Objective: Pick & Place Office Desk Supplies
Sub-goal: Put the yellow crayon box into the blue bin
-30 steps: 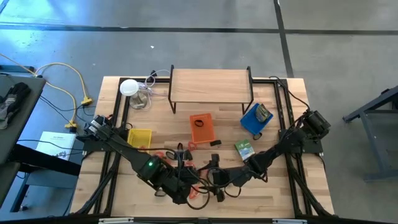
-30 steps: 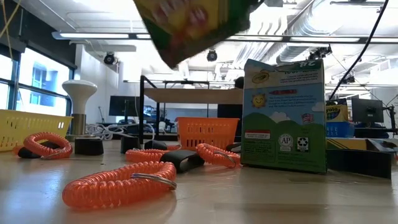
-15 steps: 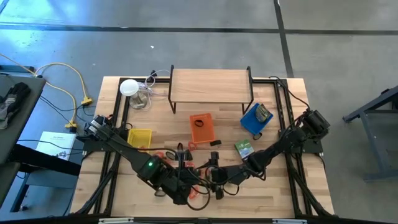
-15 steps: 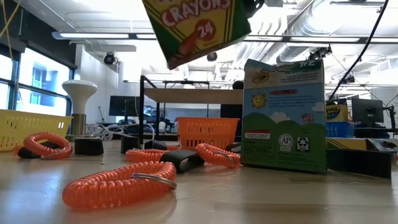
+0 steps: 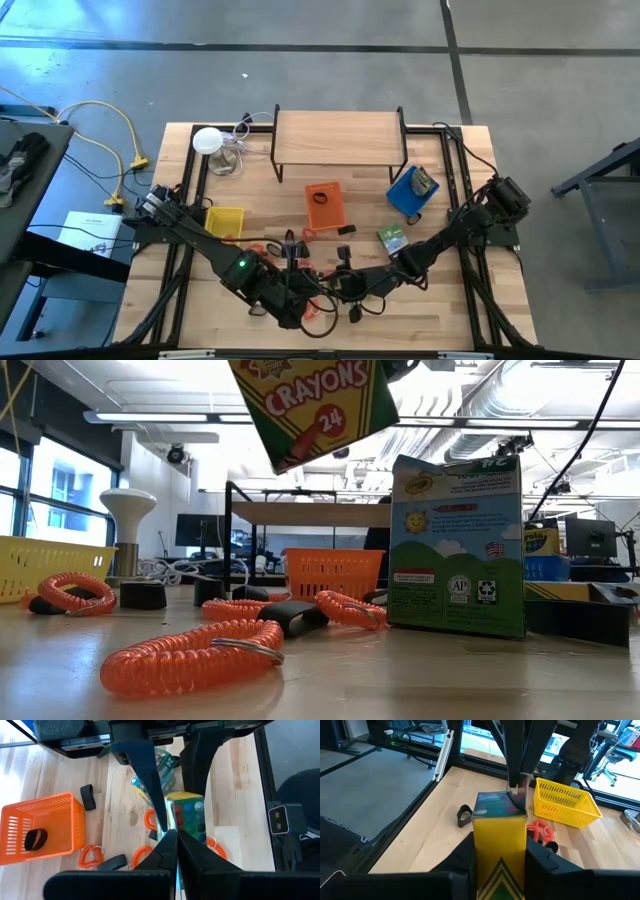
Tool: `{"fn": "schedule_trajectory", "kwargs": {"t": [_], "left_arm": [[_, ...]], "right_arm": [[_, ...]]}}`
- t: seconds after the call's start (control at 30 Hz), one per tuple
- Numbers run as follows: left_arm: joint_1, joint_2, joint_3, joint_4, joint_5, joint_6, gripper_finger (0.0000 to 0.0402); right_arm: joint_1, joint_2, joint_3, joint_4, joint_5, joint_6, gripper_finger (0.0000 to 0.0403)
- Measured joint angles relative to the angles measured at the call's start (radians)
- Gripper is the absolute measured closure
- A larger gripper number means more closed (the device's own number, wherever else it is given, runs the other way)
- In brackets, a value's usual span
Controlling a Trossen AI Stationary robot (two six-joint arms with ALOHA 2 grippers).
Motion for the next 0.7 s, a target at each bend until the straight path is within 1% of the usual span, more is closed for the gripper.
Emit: {"fn": "schedule_trajectory", "kwargs": {"t": [0.13, 0.27, 0.33, 0.4, 0.57, 0.63, 0.7], "left_arm": [[0.000, 0.000, 0.000, 0.000, 0.000, 0.000, 0.0401], [0.000, 0.000, 0.000, 0.002, 0.000, 0.000, 0.0401], [0.000, 0.000, 0.000, 0.002, 0.000, 0.000, 0.0401], [0.000, 0.000, 0.000, 0.004, 0.000, 0.000, 0.0401], [0.000, 0.000, 0.000, 0.009, 0.001, 0.000, 0.0401], [0.000, 0.000, 0.000, 0.010, 0.000, 0.020, 0.0401], [-0.003, 0.000, 0.000, 0.011, 0.000, 0.077, 0.0395]], "right_arm": [[0.000, 0.000, 0.000, 0.000, 0.000, 0.000, 0.0314], [0.000, 0.000, 0.000, 0.000, -0.003, 0.003, 0.0274], [0.000, 0.000, 0.000, 0.000, -0.028, 0.004, 0.0268], [0.000, 0.000, 0.000, 0.000, -0.037, 0.002, 0.0275], [0.000, -0.001, 0.000, 0.001, -0.044, 0.000, 0.0321], [0.000, -0.001, 0.000, 0.001, -0.044, 0.000, 0.0321], [0.000, -0.001, 0.000, 0.001, -0.044, 0.001, 0.0321]]}}
